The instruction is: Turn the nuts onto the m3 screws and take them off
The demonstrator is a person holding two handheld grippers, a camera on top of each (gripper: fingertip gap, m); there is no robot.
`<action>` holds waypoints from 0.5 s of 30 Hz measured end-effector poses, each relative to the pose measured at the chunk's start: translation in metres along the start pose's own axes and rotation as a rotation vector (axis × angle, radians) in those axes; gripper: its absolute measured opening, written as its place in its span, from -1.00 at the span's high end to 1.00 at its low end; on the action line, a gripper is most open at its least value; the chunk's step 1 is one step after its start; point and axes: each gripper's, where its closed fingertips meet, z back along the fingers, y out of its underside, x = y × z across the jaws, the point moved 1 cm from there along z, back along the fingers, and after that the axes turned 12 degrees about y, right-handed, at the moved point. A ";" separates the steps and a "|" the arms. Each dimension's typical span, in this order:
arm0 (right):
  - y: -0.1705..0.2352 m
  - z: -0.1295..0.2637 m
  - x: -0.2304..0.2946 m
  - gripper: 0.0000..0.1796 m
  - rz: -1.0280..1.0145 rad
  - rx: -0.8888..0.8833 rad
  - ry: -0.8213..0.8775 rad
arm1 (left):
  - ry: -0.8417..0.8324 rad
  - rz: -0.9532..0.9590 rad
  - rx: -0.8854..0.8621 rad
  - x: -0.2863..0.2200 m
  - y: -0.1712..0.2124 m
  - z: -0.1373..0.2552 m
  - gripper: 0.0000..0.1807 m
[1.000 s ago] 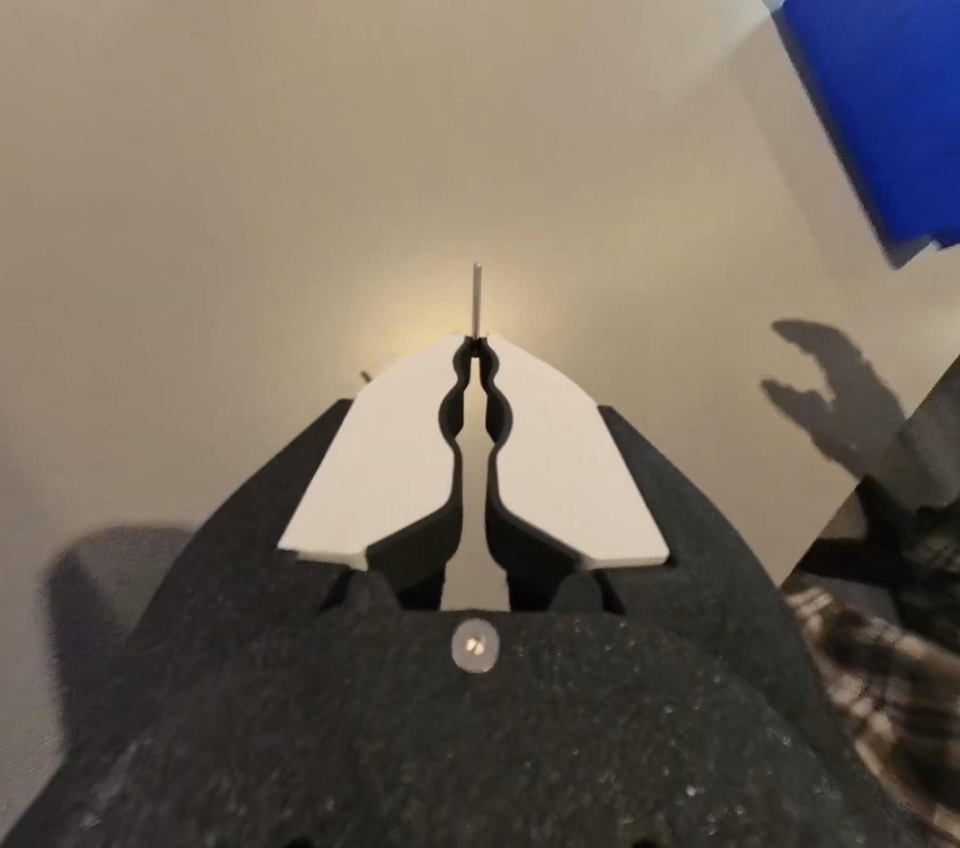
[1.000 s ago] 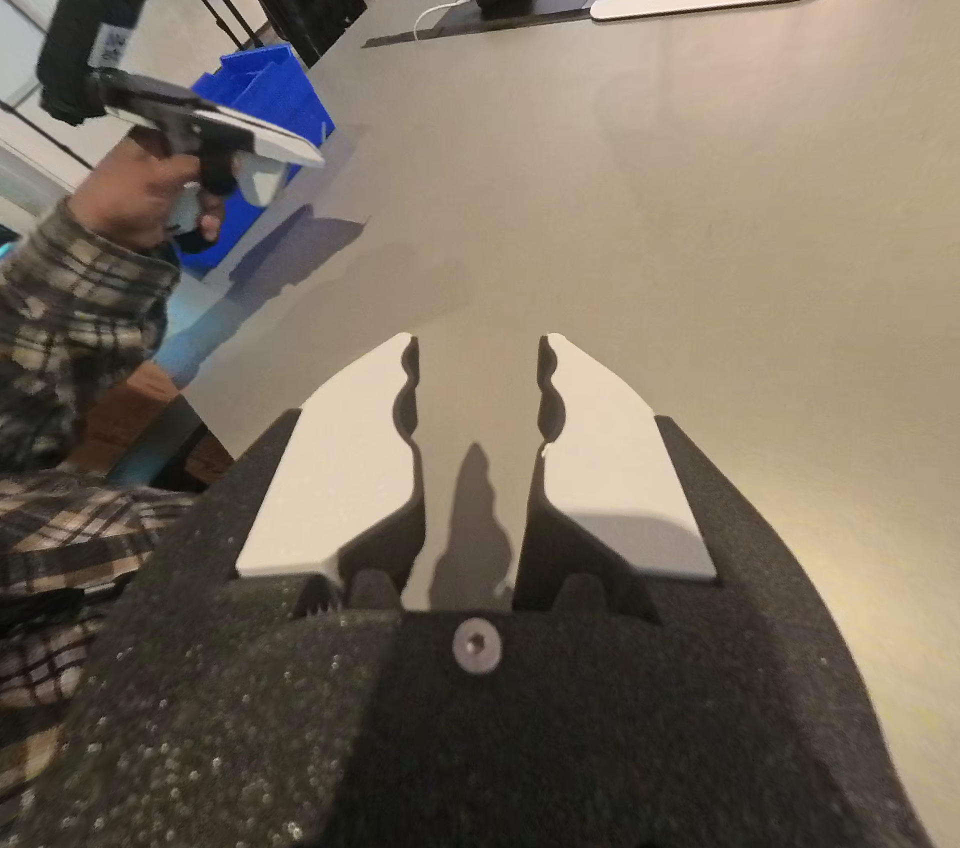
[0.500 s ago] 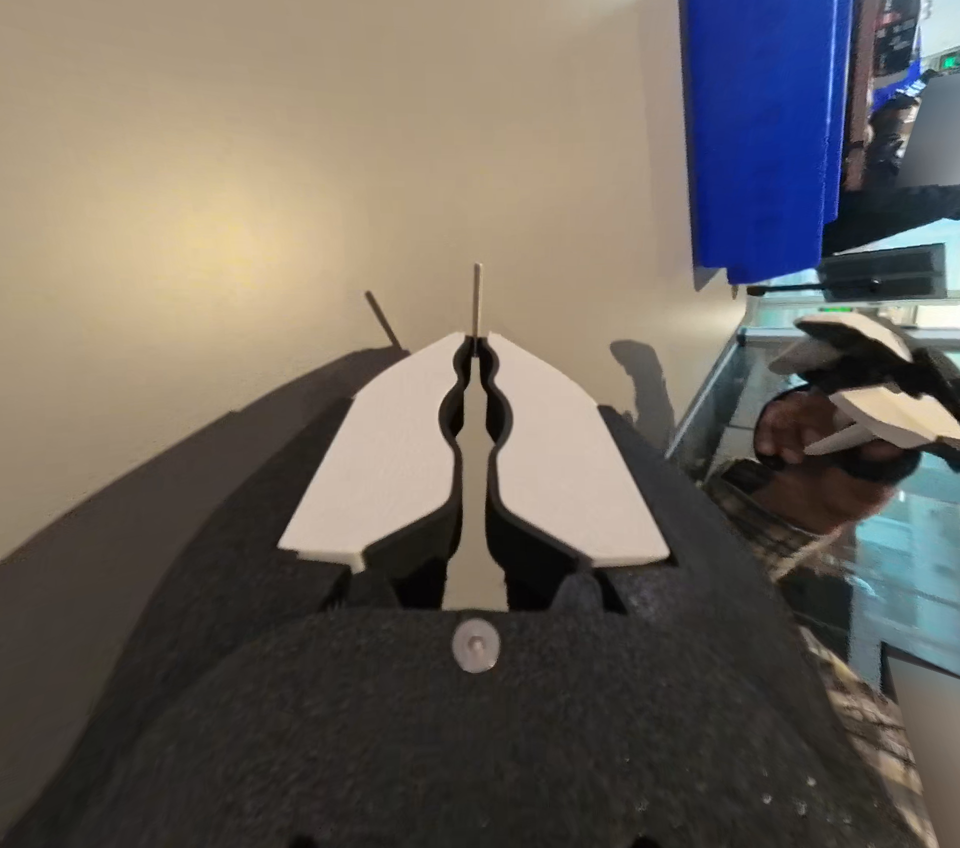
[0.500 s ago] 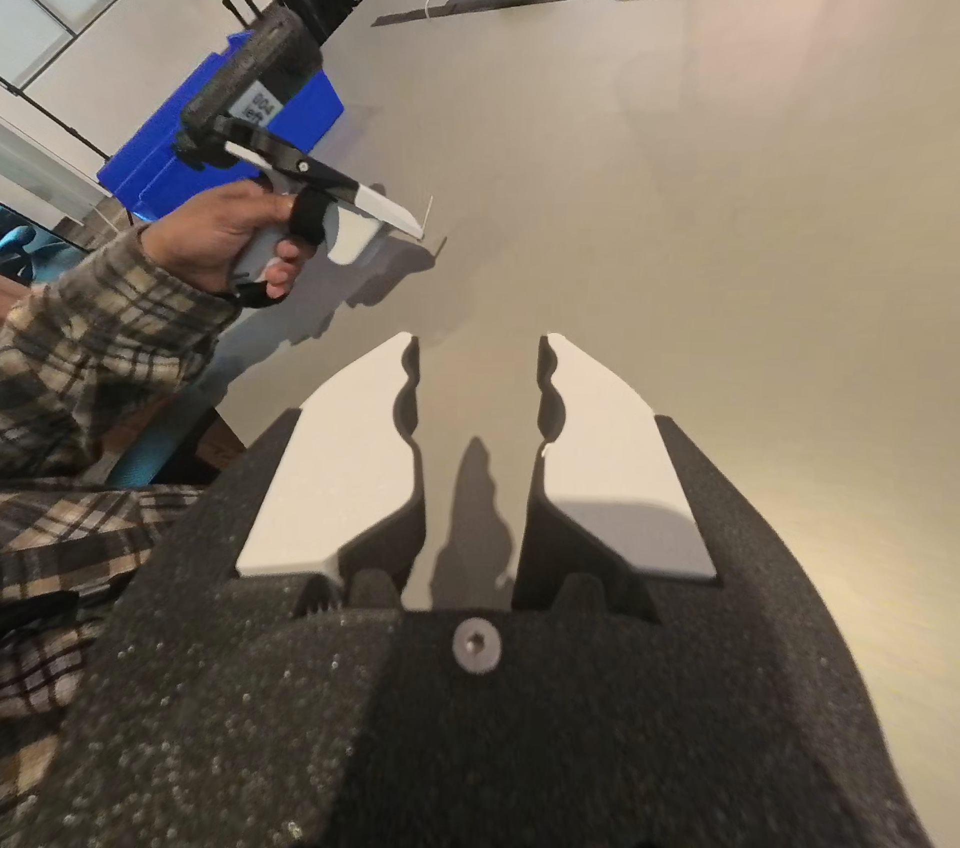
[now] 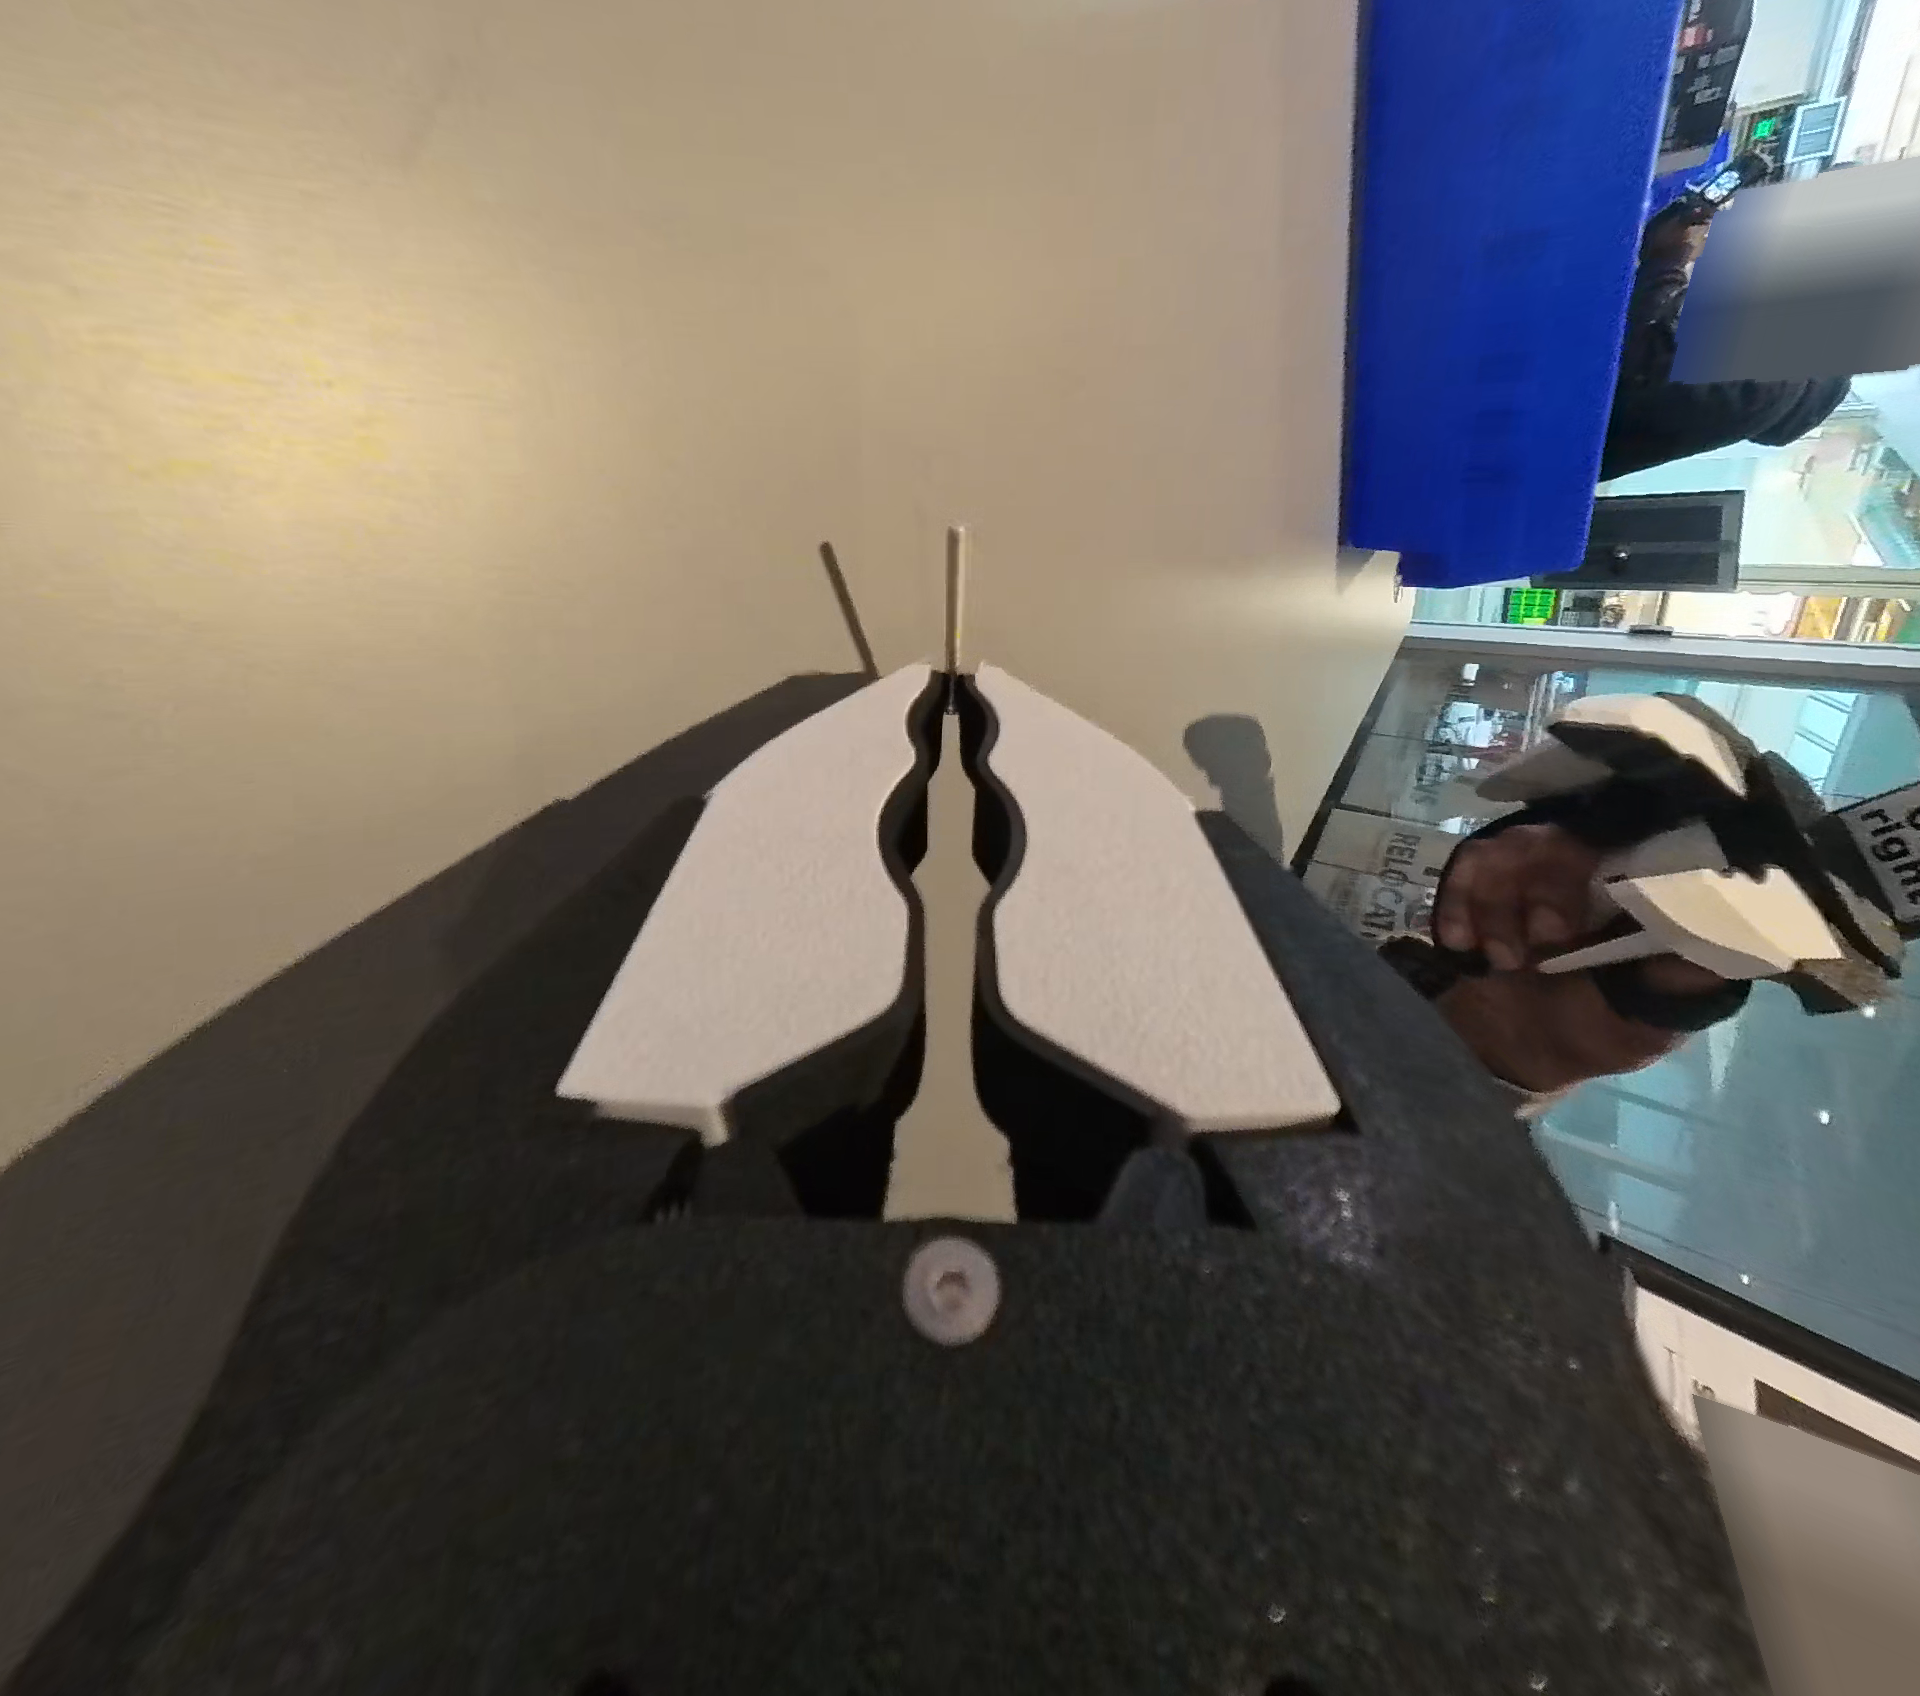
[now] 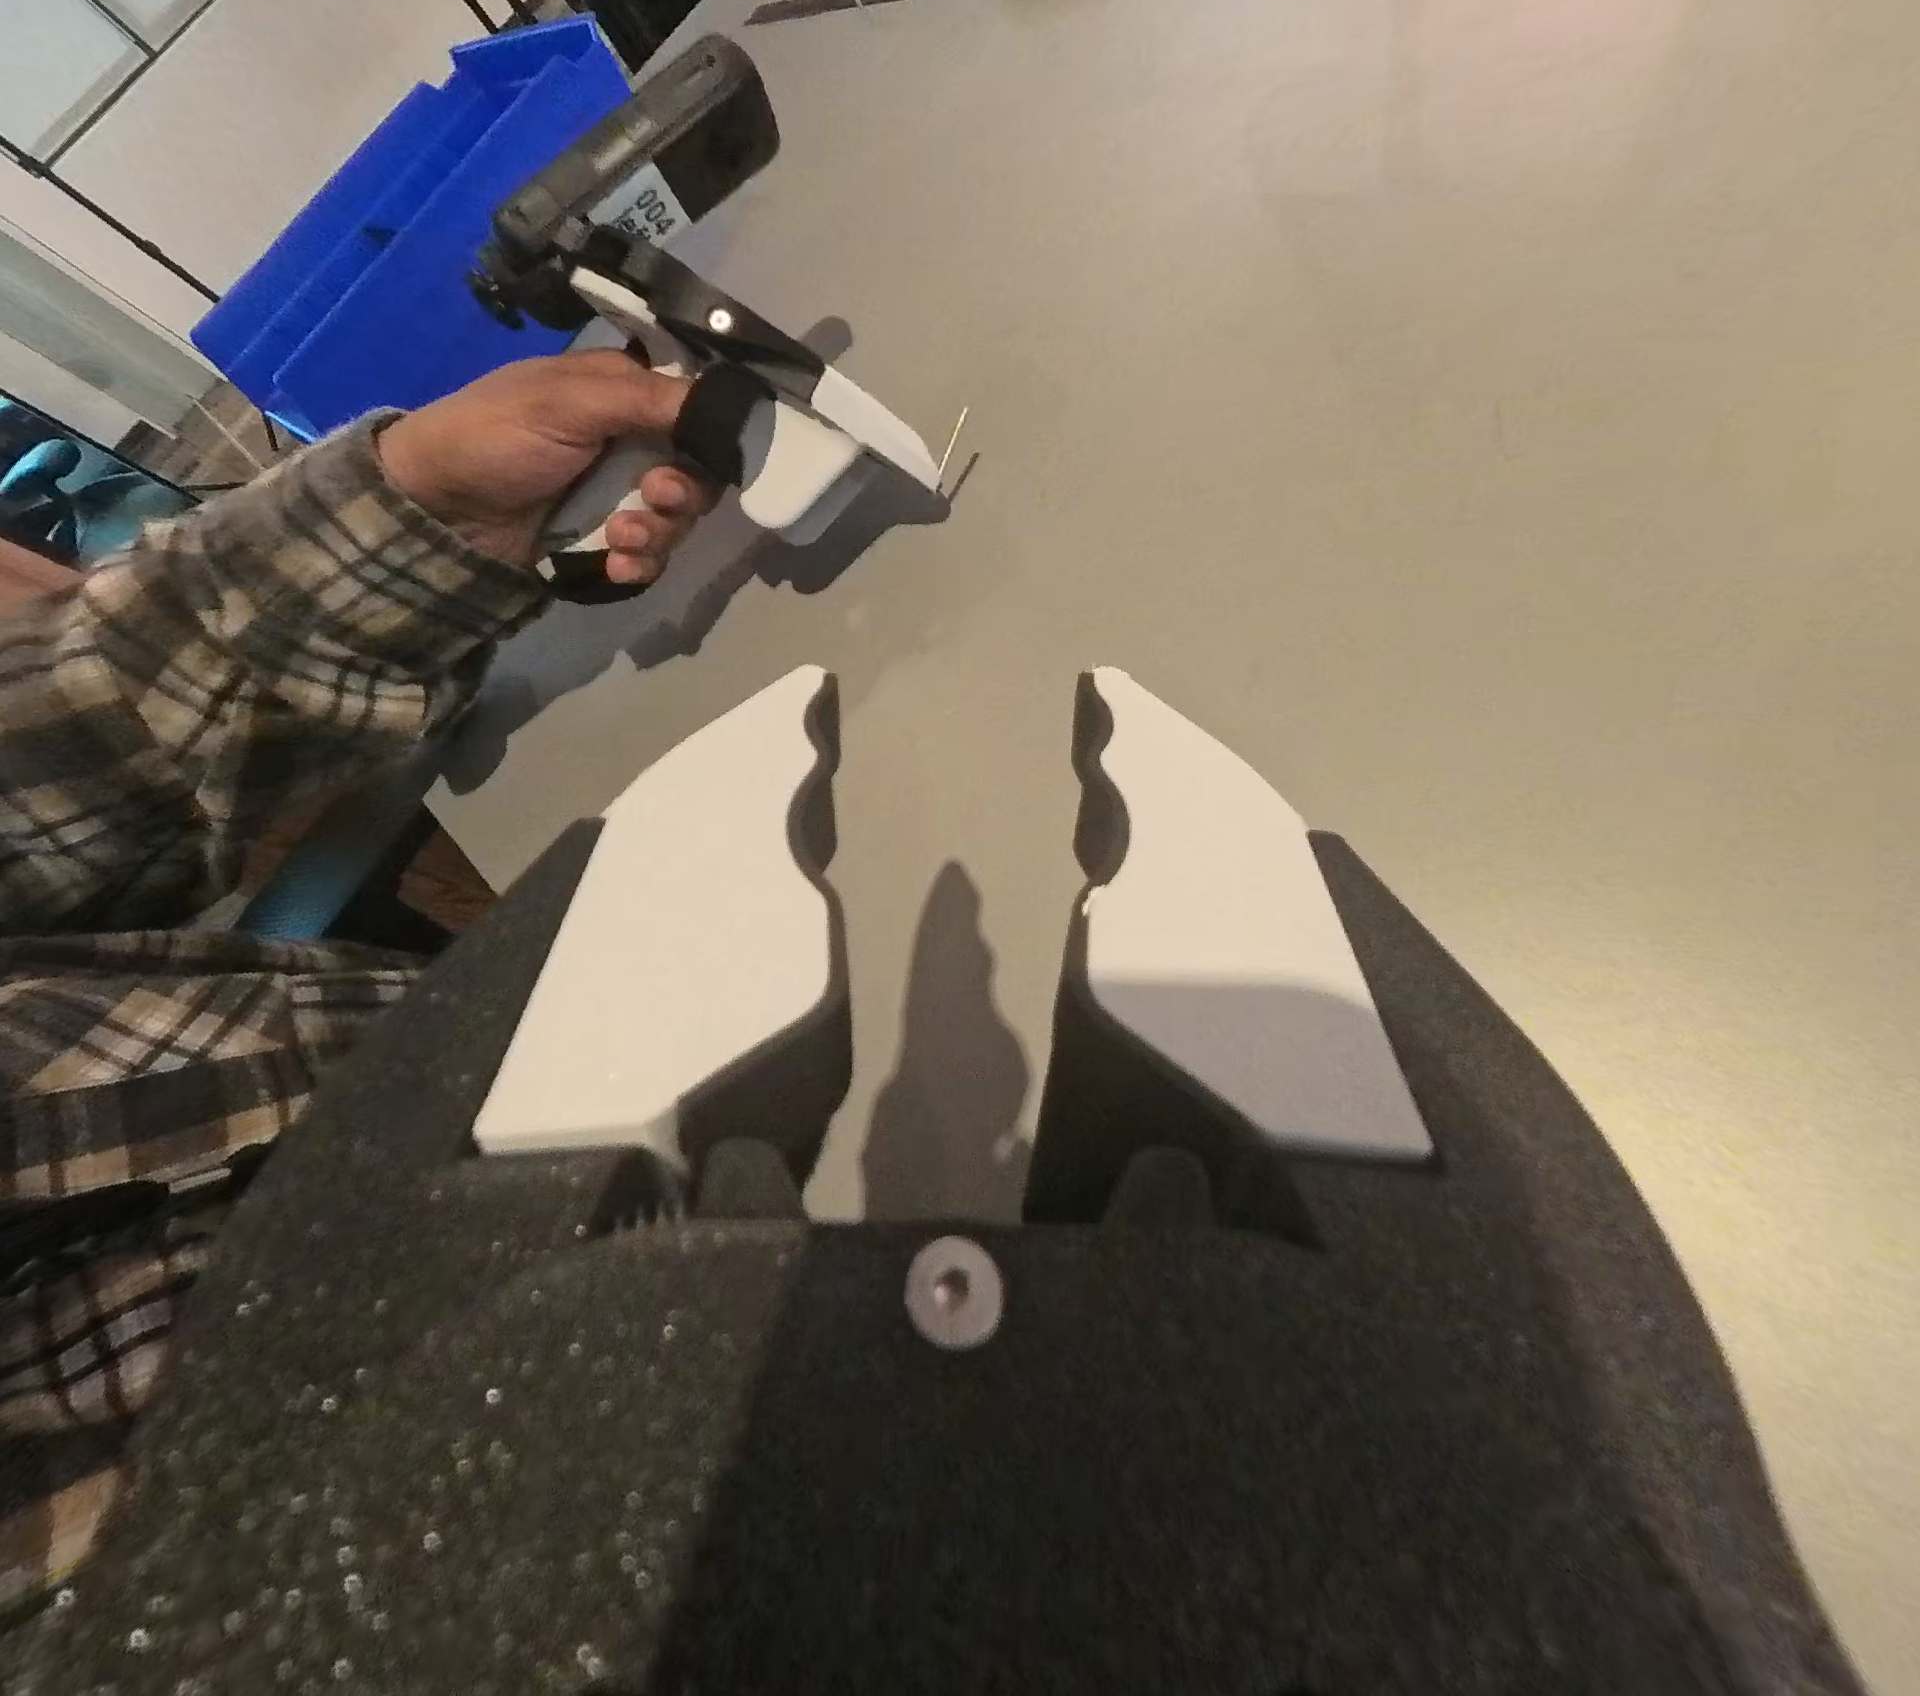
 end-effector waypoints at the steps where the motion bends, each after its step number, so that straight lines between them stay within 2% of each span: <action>1: 0.000 0.000 0.000 0.52 0.000 0.000 0.000 | -0.006 -0.003 0.002 0.002 0.000 0.000 0.98; 9: 0.002 -0.002 0.001 0.52 0.003 0.010 -0.004 | 0.012 0.015 0.009 0.008 -0.001 0.000 0.97; 15: 0.003 -0.003 0.003 0.51 0.005 0.014 -0.007 | 0.026 0.009 -0.009 0.004 -0.005 0.003 0.79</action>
